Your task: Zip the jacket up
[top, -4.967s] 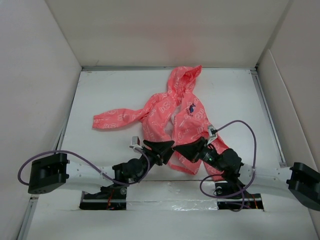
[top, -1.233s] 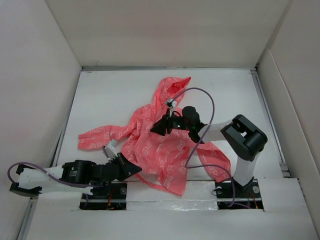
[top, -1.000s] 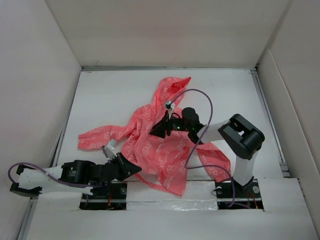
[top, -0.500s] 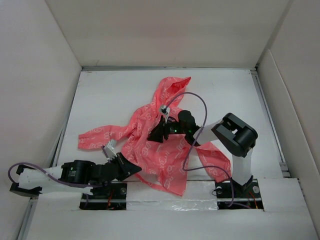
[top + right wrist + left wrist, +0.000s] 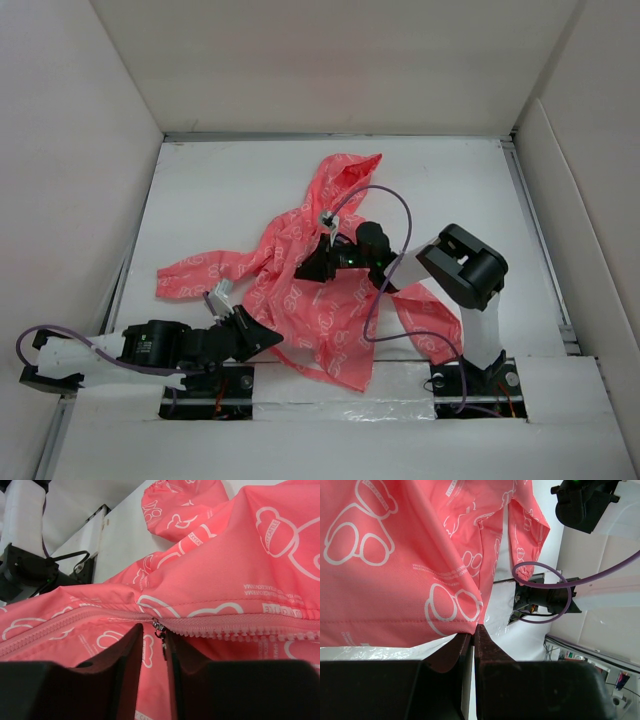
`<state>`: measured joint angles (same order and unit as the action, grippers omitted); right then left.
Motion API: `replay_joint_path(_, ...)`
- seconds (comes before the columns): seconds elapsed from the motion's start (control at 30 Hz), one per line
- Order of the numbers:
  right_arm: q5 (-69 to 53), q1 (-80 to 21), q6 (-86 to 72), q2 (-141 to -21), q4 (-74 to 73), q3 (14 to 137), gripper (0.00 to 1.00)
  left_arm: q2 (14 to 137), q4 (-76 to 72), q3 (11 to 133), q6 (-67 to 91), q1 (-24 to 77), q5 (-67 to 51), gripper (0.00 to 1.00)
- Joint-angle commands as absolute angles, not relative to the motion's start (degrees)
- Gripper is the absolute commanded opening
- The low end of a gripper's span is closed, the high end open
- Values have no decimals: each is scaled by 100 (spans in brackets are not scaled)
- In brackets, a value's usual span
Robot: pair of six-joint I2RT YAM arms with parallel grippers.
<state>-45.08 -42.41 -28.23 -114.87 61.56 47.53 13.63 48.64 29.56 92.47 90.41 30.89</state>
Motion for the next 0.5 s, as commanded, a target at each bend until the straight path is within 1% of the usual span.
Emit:
replay_joint_path(0.0, -4518, -4236, -2777, -11277, 6593, 4773, 25, 1345, 5317, 3138, 9738, 9062, 3762, 0)
replay_joint_path(0.07, -4483, -4236, -2734, -11224, 6487, 4720, 21, 1353, 5317, 3181, 9721, 9062, 3788, 0)
replay_joint_path(0.1, -4465, -4236, -2742, -11198, 6452, 4685, 12, 1354, 5283, 3190, 9695, 9062, 3805, 0)
replay_joint_path(0.17, -4421, -4166, -2768, -11040, 6346, 4589, 1, 1397, 5265, 3286, 9580, 9062, 3867, 0)
replay_joint_path(0.23, -4308, -4018, -2760, -10829, 6127, 4474, 0, 1493, 5230, 3409, 9310, 9062, 3963, 0)
replay_joint_path(0.27, -4237, -4017, -2725, -10541, 5995, 4404, 0, 1546, 5229, 3584, 9203, 9062, 4103, 0)
replay_joint_path(0.33, -3895, -3868, -2497, -10180, 5259, 4421, 0, 1748, 5247, 3796, 8904, 9062, 4262, 0)
replay_joint_path(0.37, -3702, -3763, -2374, -9760, 4925, 4464, 0, 1819, 5299, 4032, 8851, 9062, 4419, 0)
replay_joint_path(0.4, -3509, -3762, -2034, -9530, 4165, 4639, 0, 1889, 5352, 4156, 8798, 9062, 4508, 0)
replay_joint_path(0.47, -2754, -3578, -1663, -9169, 3300, 4955, 0, 2021, 5432, 4515, 8544, 9062, 4797, 0)
